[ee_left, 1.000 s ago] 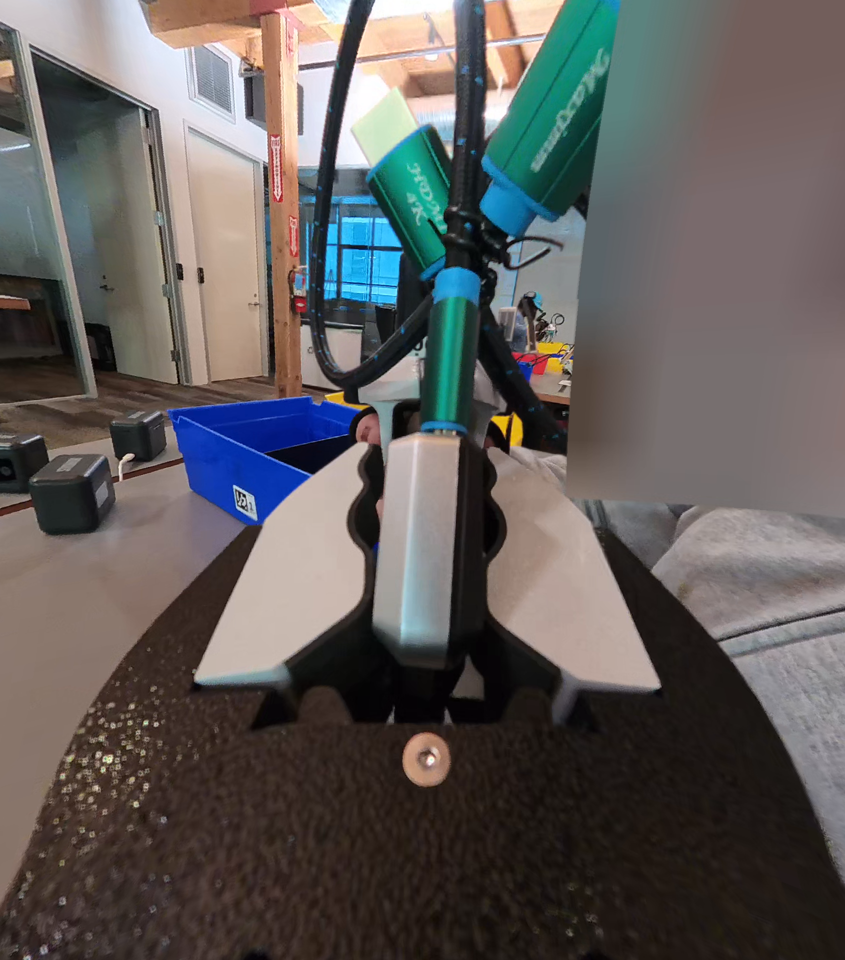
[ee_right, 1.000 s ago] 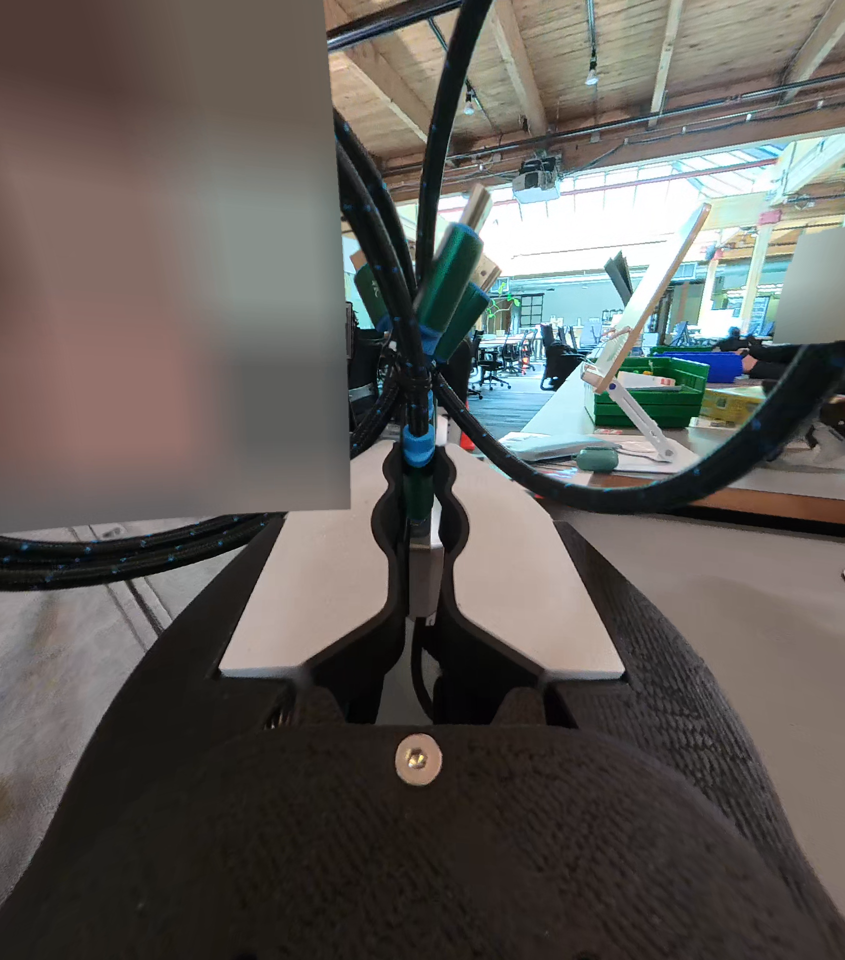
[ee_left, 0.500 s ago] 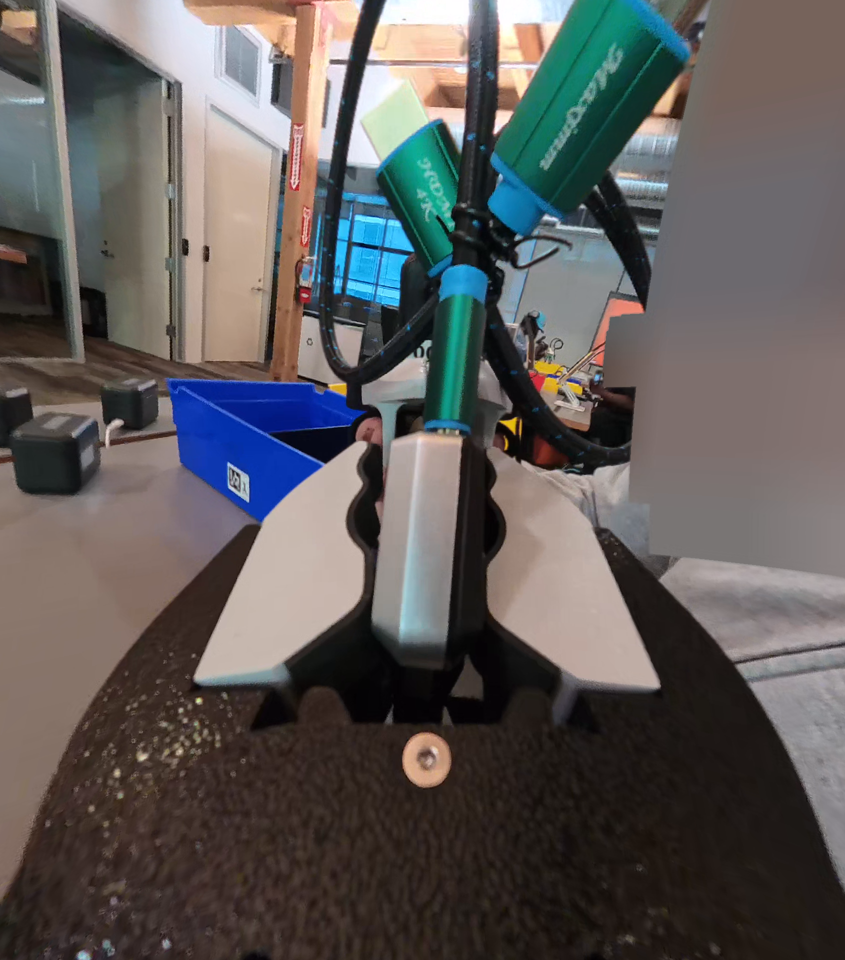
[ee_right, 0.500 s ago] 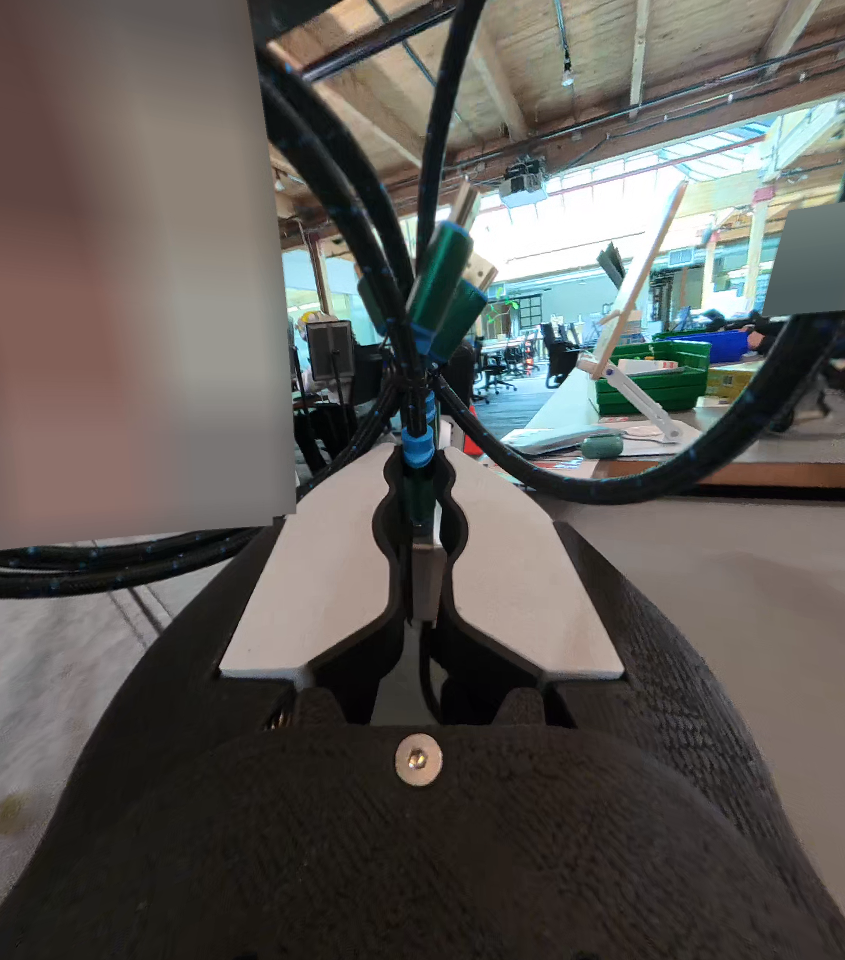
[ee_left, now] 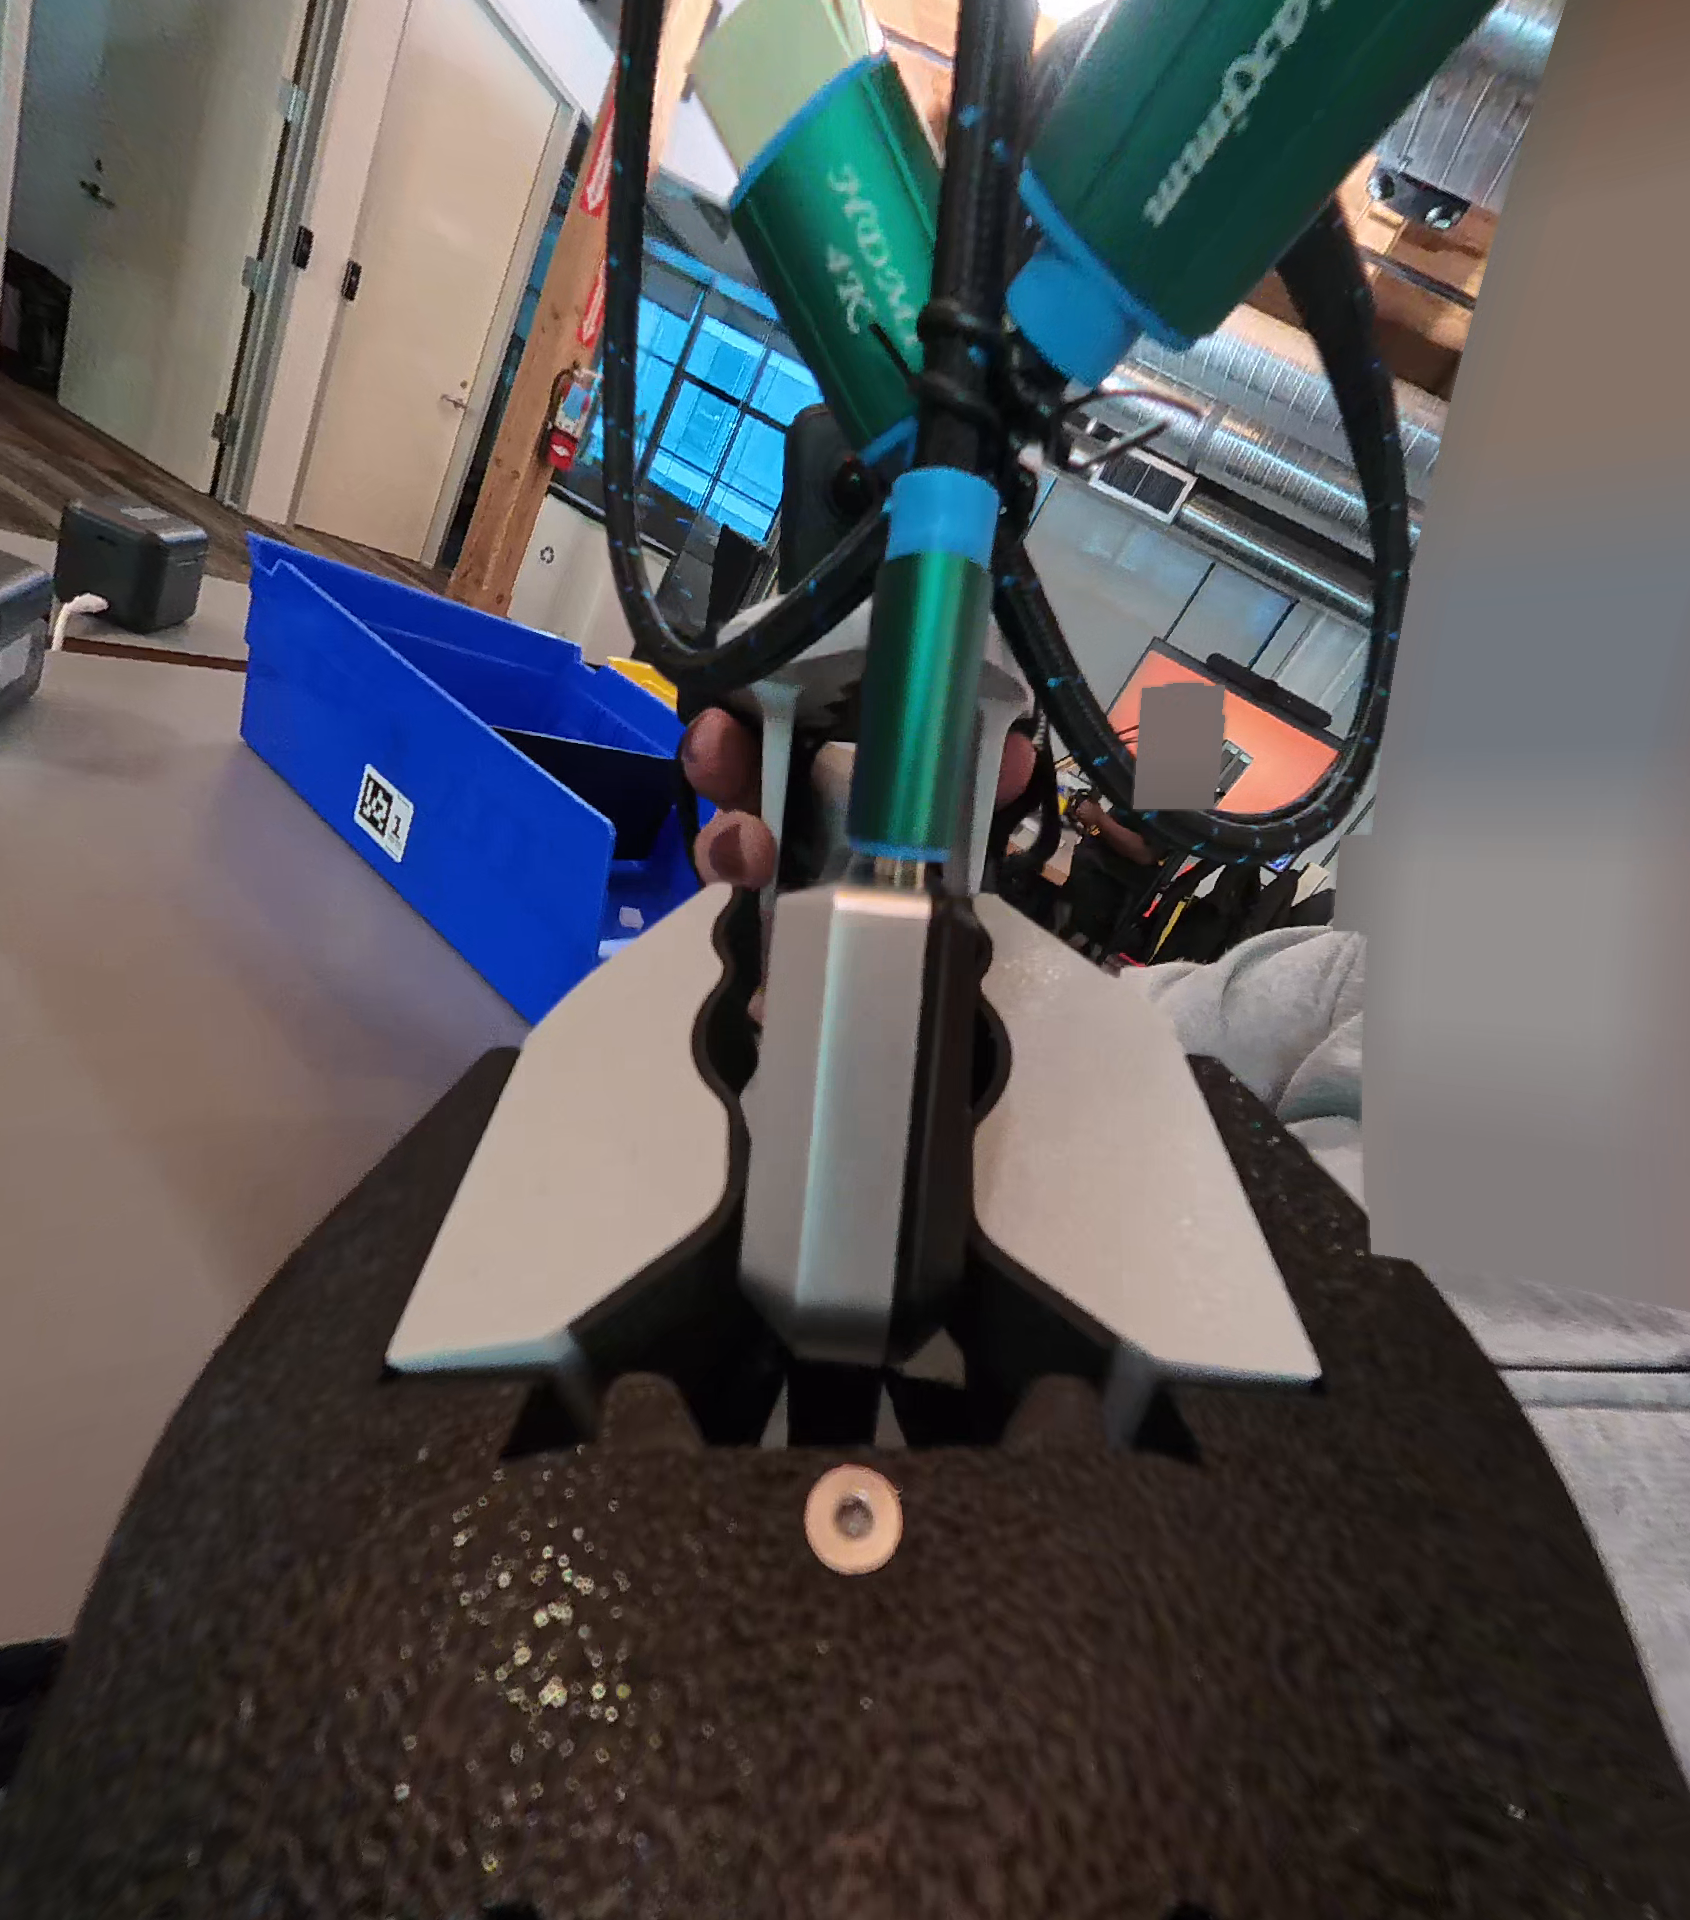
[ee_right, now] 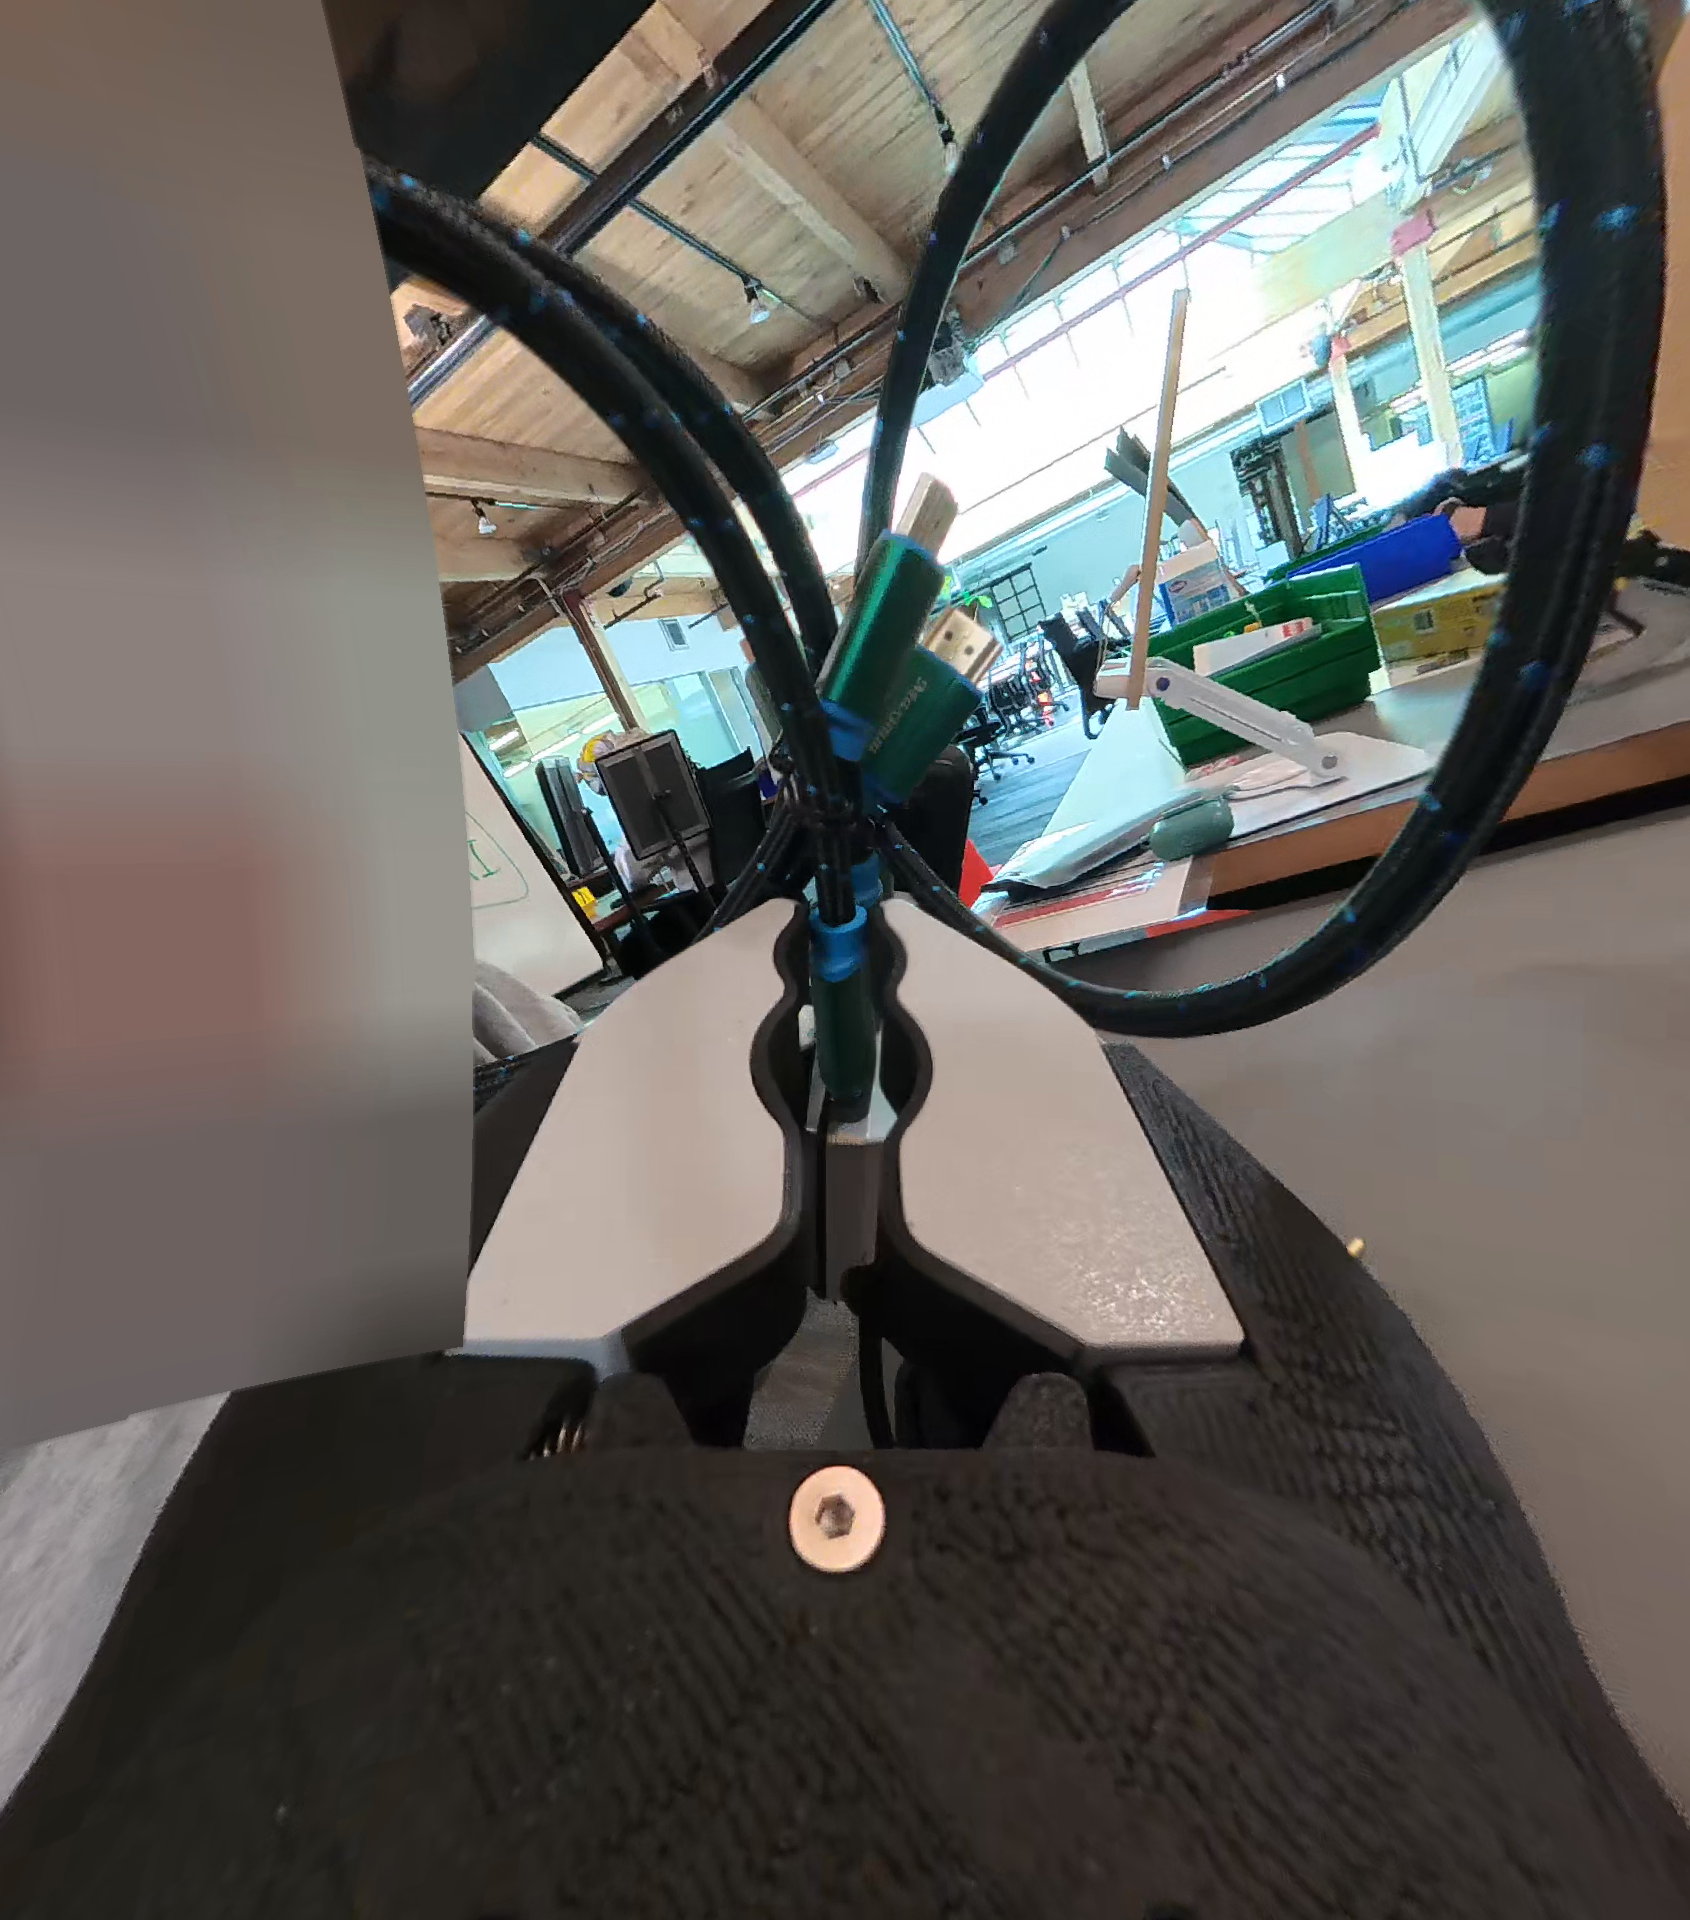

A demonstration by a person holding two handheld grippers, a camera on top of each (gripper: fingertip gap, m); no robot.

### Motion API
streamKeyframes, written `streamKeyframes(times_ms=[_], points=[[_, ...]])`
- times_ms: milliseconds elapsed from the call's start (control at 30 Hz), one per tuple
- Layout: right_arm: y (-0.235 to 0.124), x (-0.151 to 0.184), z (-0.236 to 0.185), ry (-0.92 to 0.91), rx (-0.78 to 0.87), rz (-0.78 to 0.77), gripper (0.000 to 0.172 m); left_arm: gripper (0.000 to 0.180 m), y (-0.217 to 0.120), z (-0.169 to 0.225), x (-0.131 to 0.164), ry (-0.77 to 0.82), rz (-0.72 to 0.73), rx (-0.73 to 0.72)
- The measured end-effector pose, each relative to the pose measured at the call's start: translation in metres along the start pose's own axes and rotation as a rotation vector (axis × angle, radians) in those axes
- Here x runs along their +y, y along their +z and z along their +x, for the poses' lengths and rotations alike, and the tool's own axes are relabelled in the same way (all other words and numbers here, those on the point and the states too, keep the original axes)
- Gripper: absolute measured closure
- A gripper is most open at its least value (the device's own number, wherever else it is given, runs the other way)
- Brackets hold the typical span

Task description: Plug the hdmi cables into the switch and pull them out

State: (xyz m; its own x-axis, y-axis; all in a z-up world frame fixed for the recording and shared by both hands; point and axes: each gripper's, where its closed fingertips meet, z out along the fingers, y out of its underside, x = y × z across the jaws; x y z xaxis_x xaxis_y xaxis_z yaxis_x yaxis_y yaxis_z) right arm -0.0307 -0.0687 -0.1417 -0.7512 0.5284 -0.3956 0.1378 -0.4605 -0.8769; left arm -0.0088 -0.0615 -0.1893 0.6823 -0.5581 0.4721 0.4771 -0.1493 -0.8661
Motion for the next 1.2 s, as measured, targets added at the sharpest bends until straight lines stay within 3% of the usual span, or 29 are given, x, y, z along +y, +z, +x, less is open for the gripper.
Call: streamKeyframes(times_ms=[233,333,467,667,967,1200], points=[[0.0,0.001,-0.001,-0.04,0.003,-0.023,0.161,0.144,0.0,0.005,-0.001,-0.018,0.013,0.044],[-0.001,0.002,-0.001,-0.035,-0.012,-0.059,0.154,0.144,-0.001,0.009,-0.007,-0.119,0.071,0.117],[-0.01,-0.011,0.002,-0.032,0.007,-0.038,0.145,0.144,-0.007,0.0,-0.014,-0.193,0.135,0.109],[-0.016,0.022,0.018,-0.127,0.162,-0.351,0.139,0.144,-0.012,-0.007,-0.022,-0.116,0.185,0.049],[-0.01,-0.006,0.014,-0.181,0.167,-0.123,0.146,0.143,-0.008,-0.003,-0.013,-0.005,0.092,0.025],[-0.009,-0.002,0.001,-0.083,0.056,-0.135,0.152,0.143,-0.003,0.01,-0.007,0.013,0.051,0.104]])
